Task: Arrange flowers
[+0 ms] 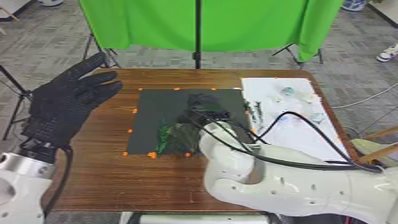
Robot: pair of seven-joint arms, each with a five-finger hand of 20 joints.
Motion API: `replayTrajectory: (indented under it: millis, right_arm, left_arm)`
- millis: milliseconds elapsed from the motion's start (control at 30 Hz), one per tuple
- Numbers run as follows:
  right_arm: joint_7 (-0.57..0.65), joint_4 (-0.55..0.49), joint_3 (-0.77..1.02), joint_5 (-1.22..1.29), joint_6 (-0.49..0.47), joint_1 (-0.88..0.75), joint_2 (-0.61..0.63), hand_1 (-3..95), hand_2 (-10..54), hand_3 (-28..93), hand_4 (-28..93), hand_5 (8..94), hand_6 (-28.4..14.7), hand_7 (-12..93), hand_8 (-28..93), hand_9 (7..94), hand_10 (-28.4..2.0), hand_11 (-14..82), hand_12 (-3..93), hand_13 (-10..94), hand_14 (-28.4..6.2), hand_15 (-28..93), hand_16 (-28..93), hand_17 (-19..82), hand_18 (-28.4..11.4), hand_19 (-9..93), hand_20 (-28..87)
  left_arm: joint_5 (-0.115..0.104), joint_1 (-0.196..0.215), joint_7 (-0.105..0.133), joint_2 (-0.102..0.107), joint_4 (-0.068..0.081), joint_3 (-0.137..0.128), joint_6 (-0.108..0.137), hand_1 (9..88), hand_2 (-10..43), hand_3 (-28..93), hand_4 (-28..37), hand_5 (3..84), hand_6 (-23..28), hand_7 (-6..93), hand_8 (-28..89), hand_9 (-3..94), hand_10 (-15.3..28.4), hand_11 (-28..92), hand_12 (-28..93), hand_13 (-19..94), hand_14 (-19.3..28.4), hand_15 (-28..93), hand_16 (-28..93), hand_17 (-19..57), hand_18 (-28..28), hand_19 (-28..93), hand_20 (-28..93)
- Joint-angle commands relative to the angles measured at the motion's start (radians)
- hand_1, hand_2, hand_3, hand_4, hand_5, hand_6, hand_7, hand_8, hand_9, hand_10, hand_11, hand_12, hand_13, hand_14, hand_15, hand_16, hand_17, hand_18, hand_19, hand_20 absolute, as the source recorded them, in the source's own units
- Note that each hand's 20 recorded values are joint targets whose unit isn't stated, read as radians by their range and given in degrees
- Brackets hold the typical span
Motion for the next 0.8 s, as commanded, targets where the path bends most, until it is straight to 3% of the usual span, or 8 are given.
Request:
replayTrajectory:
  millis: [33, 800]
  right_arm:
    - [-0.043, -0.009, 0.026, 0.085, -0.067, -0.077, 0.061, 27.1, 4.5, 68, -22, 84.8, -2.7, 15, -11, 93.7, -12.1, 32.5, 19.0, 84, -11.5, 60, 19, 49, -24.3, 93, 37]
    - [-0.113, -0.015, 0.051, 0.174, -0.103, -0.126, 0.014, 26.3, 8.2, 68, -22, 87.8, -2.0, 13, -12, 93.7, -13.2, 33.2, 18.6, 84, -12.5, 59, 18, 48, -25.3, 93, 36]
  left_arm:
    - [0.003, 0.009, 0.004, -0.007, -0.002, 0.003, 0.017, 23.1, 7.1, 77, -24.5, 32.2, 7.7, 16.7, -11, 30.3, 20.8, 25, 11, 23, 27.9, 44, -7, -11.1, 28.4, 56, 1]
    - [-0.004, 0.015, 0.024, 0.003, 0.001, 0.009, 0.030, 23.1, 7.2, 77, -24.4, 32.3, 7.8, 16.9, -11, 30.3, 20.8, 25, 11, 23, 28.0, 44, -7, -11.1, 28.4, 57, 1]
